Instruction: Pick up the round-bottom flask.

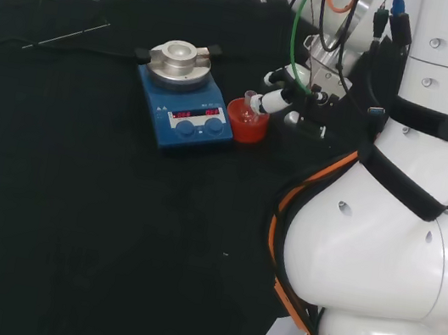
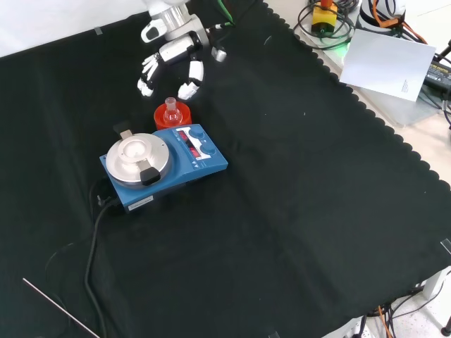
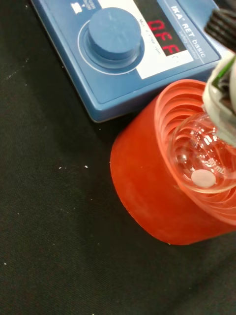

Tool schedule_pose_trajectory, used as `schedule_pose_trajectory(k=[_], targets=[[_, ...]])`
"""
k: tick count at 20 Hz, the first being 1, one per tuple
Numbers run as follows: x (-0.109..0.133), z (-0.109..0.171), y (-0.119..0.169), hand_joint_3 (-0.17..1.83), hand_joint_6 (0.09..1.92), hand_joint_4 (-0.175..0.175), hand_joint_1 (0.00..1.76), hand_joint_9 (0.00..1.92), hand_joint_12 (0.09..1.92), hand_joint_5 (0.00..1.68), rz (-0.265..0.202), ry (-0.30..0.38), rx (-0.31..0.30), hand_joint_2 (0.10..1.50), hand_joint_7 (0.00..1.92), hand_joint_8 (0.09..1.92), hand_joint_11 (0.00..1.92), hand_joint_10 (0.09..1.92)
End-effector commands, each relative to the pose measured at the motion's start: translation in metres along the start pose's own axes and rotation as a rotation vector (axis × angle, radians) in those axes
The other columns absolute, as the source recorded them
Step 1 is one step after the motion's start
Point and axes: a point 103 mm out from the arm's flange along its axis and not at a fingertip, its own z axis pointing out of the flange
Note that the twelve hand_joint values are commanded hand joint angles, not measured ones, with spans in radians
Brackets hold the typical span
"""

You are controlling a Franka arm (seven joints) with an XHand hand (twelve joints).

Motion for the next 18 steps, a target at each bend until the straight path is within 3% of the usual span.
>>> schedule_pose_trajectory(k=[1,15,18], targets=[[0.005,0.007,0.000,0.78,0.09,-0.028,0.92,0.31,1.31,0.56,-0.026,-0.009,-0.032,0.56,0.20,0.59,0.00,0.66],[0.015,0.017,0.006,0.79,0.10,-0.025,0.92,0.33,1.33,0.63,-0.042,-0.002,-0.062,0.56,0.22,0.58,0.00,0.65],[0.016,0.019,0.006,0.78,0.19,-0.025,0.92,0.35,1.34,0.66,-0.040,-0.006,-0.067,0.58,0.23,0.57,0.00,0.64]])
